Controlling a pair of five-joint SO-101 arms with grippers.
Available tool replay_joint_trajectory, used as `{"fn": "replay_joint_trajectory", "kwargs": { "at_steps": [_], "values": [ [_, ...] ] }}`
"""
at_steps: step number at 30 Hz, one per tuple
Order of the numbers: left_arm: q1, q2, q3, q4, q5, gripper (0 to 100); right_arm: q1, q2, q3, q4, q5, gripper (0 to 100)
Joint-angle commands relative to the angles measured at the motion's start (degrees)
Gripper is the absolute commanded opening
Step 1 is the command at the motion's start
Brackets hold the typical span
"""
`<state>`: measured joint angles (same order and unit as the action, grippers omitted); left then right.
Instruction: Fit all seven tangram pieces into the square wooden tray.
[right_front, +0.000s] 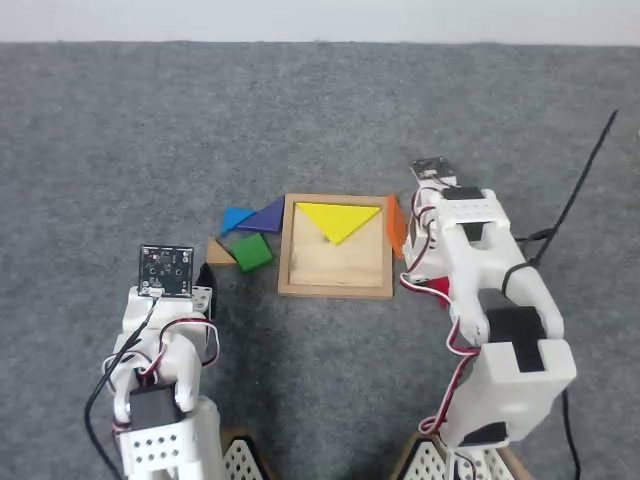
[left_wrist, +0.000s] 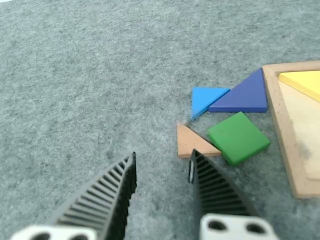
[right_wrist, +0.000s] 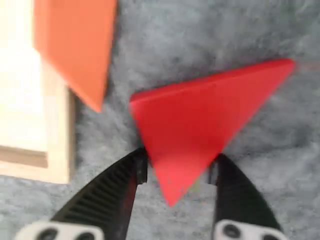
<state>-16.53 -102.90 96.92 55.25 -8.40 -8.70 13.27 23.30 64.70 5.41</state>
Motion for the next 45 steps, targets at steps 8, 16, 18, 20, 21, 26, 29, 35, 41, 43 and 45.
{"fn": "replay_joint_trajectory", "kwargs": {
  "at_steps": [8,16,18,20,21,26,29,35,41,43,45],
  "values": [
    [0.0,0.3,-0.4,0.1,-0.4,16,-0.8,-5.3,-5.5,0.7,-15.7,33.4],
    [0.0,0.3,-0.4,0.1,-0.4,16,-2.1,-5.1,-10.3,-2.1,-32.8,33.6],
    [0.0,0.3,-0.4,0.1,-0.4,16,-2.2,-4.9,-9.9,-4.2,-33.3,33.6],
    [0.0,0.3,-0.4,0.1,-0.4,16,-2.2,-3.8,-9.8,-5.8,-33.3,33.6],
    [0.0,0.3,-0.4,0.1,-0.4,16,-2.2,-3.0,-9.6,-6.3,-33.4,33.6],
    [0.0,0.3,-0.4,0.1,-0.4,16,-2.1,3.7,-10.5,-7.5,-35.3,33.6],
    [0.0,0.3,-0.4,0.1,-0.4,16,-1.9,6.6,-13.0,-7.3,-35.3,33.6],
    [0.0,0.3,-0.4,0.1,-0.4,16,-2.1,8.8,-14.7,-4.9,-35.6,33.2],
    [0.0,0.3,-0.4,0.1,-0.4,16,-2.0,9.1,-14.7,0.5,-35.7,33.2],
    [0.0,0.3,-0.4,0.1,-0.4,16,-1.9,9.1,-14.5,1.6,-35.5,33.2],
    [0.0,0.3,-0.4,0.1,-0.4,16,-1.8,9.1,-14.5,2.2,-35.3,33.2]
  ]
}}
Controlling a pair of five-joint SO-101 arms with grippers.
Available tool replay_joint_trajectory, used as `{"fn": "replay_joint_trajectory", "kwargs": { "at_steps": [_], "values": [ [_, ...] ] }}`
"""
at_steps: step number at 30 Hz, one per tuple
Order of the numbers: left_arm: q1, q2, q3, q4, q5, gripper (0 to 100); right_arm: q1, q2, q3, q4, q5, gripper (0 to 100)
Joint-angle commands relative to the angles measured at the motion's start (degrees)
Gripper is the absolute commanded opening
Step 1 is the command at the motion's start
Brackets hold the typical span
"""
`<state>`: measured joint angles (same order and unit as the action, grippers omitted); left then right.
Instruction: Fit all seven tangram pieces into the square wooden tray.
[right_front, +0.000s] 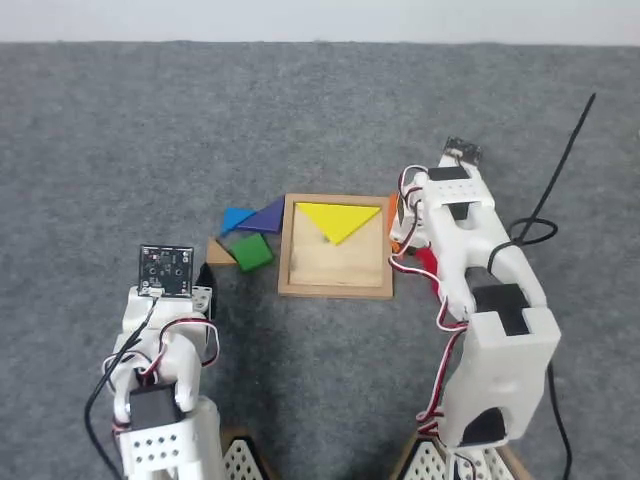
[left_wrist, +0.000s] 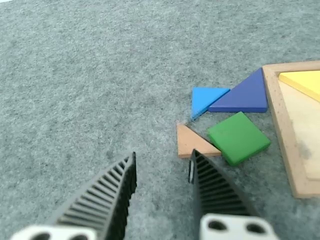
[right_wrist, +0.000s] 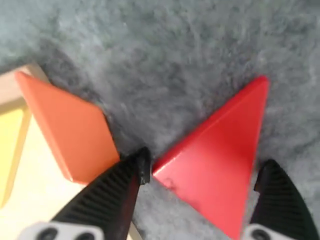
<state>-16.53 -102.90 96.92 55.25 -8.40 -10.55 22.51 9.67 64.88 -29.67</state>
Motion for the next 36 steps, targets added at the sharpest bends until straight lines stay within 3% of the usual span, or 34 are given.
{"fn": "replay_joint_trajectory", "kwargs": {
  "at_steps": [1,7,13,19,27,36],
  "values": [
    [0.0,0.3,-0.4,0.1,-0.4,16,0.0,-0.1,-0.8,2.0,-0.3,33.2],
    [0.0,0.3,-0.4,0.1,-0.4,16,-0.3,-0.1,-0.7,2.0,-0.2,31.9],
    [0.0,0.3,-0.4,0.1,-0.4,16,-0.3,-0.1,-1.0,1.5,-0.2,18.7],
    [0.0,0.3,-0.4,0.1,-0.4,16,-0.2,-0.1,-0.9,1.5,-0.1,19.8],
    [0.0,0.3,-0.4,0.1,-0.4,16,-0.3,-3.3,-0.8,2.1,7.6,13.6],
    [0.0,0.3,-0.4,0.1,-0.4,16,-0.3,-13.2,-0.7,6.8,12.0,13.2]
  ]
}}
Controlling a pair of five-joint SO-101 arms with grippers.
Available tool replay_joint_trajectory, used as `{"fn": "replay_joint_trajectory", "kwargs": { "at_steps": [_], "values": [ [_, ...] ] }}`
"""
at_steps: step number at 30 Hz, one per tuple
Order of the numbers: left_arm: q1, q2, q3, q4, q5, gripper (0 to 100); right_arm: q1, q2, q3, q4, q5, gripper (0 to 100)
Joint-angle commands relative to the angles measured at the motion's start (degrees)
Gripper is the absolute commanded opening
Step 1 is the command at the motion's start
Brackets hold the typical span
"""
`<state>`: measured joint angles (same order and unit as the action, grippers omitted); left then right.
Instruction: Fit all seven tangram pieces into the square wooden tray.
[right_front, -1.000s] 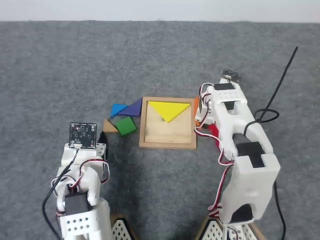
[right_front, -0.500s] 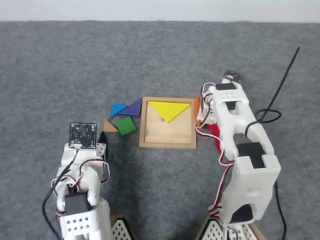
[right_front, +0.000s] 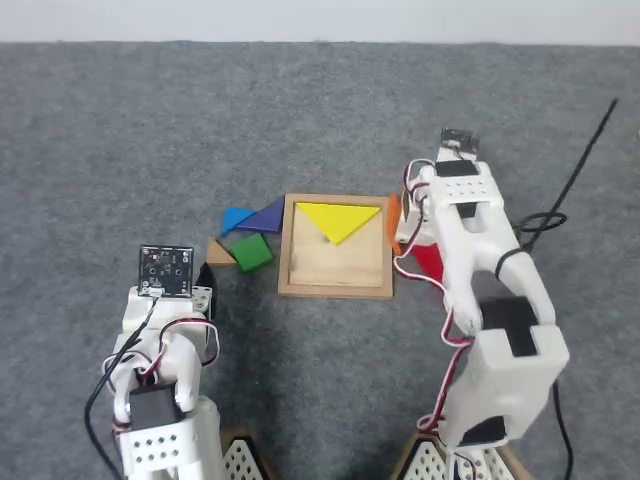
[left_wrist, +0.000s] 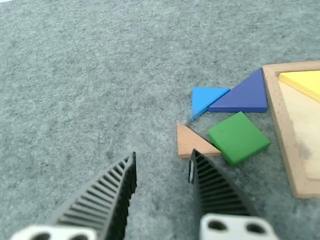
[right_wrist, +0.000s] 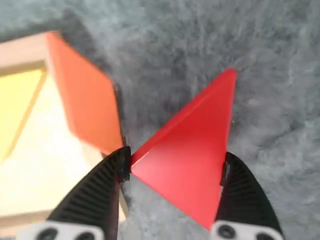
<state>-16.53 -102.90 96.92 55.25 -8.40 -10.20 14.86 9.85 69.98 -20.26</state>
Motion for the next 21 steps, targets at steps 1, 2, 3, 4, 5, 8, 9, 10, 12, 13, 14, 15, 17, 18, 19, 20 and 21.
{"fn": "replay_joint_trajectory", "kwargs": {
  "at_steps": [1,2,3,4,5,8,9,10,12,13,14,15,17,18,19,20,21],
  "values": [
    [0.0,0.3,-0.4,0.1,-0.4,16,-0.7,-6.3,-0.9,2.2,3.6,12.8],
    [0.0,0.3,-0.4,0.1,-0.4,16,-0.7,-7.0,-0.9,2.5,4.3,12.7],
    [0.0,0.3,-0.4,0.1,-0.4,16,-0.7,-7.4,-0.9,2.8,5.6,12.5],
    [0.0,0.3,-0.4,0.1,-0.4,16,-1.0,-7.8,-1.0,3.0,7.5,12.5],
    [0.0,0.3,-0.4,0.1,-0.4,16,-1.6,-8.1,-1.1,3.1,9.8,12.5],
    [0.0,0.3,-0.4,0.1,-0.4,16,-4.4,-8.8,-1.0,3.1,18.9,12.5],
    [0.0,0.3,-0.4,0.1,-0.4,16,-5.7,-9.0,-1.1,3.0,22.4,12.5],
    [0.0,0.3,-0.4,0.1,-0.4,16,-7.3,-9.3,-1.2,2.7,25.9,12.5],
    [0.0,0.3,-0.4,0.1,-0.4,16,-10.2,-9.9,-1.5,1.6,33.5,12.5],
    [0.0,0.3,-0.4,0.1,-0.4,16,-11.6,-10.1,-1.7,0.8,37.6,12.5],
    [0.0,0.3,-0.4,0.1,-0.4,16,-13.0,-10.2,-1.8,0.0,41.7,12.5],
    [0.0,0.3,-0.4,0.1,-0.4,16,-14.2,-10.5,-1.8,-1.3,45.5,12.5],
    [0.0,0.3,-0.4,0.1,-0.4,16,-16.7,-10.7,-1.8,-4.0,52.5,12.5],
    [0.0,0.3,-0.4,0.1,-0.4,16,-17.6,-10.7,-1.9,-5.4,55.5,12.5],
    [0.0,0.3,-0.4,0.1,-0.4,16,-18.7,-10.3,-1.9,-6.8,58.1,12.5],
    [0.0,0.3,-0.4,0.1,-0.4,16,-19.6,-10.2,-1.9,-8.0,60.2,12.8],
    [0.0,0.3,-0.4,0.1,-0.4,16,-20.7,-10.2,-1.8,-9.0,62.3,12.9]
  ]
}}
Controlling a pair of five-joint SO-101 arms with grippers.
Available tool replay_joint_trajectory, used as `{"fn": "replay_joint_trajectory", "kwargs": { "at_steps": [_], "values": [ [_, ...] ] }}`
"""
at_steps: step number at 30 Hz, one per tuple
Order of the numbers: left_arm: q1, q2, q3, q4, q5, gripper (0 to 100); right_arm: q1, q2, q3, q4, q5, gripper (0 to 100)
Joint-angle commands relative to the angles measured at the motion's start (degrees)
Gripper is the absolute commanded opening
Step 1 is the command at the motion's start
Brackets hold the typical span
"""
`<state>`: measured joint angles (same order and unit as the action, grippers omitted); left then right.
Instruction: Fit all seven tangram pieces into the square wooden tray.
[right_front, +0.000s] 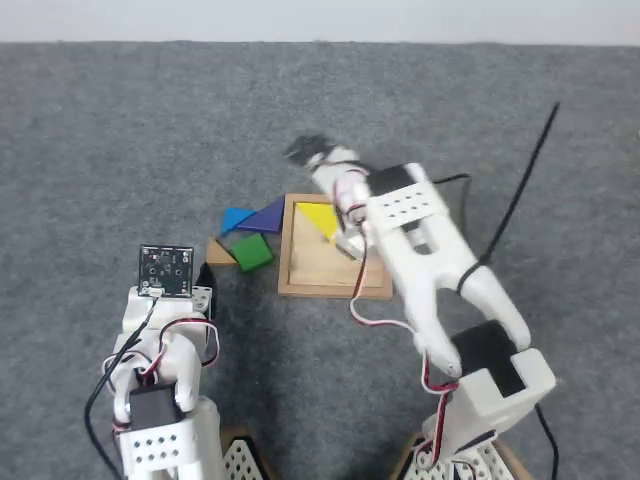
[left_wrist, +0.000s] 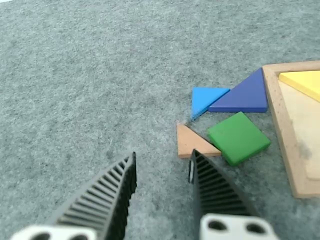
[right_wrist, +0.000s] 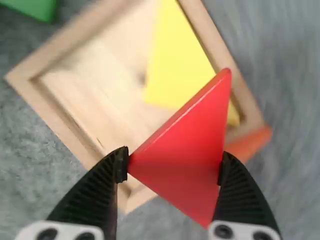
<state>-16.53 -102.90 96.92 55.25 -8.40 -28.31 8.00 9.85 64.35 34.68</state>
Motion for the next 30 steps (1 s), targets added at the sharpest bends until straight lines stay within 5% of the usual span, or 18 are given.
{"fn": "replay_joint_trajectory", "kwargs": {
  "at_steps": [1,23,30],
  "values": [
    [0.0,0.3,-0.4,0.1,-0.4,16,-3.6,-3.3,-1.8,-4.0,9.1,12.9],
    [0.0,0.3,-0.4,0.1,-0.4,16,-8.5,6.3,-1.9,-4.8,67.3,9.4],
    [0.0,0.3,-0.4,0.1,-0.4,16,-7.8,6.3,-4.1,-4.7,72.5,14.1]
  ]
}}
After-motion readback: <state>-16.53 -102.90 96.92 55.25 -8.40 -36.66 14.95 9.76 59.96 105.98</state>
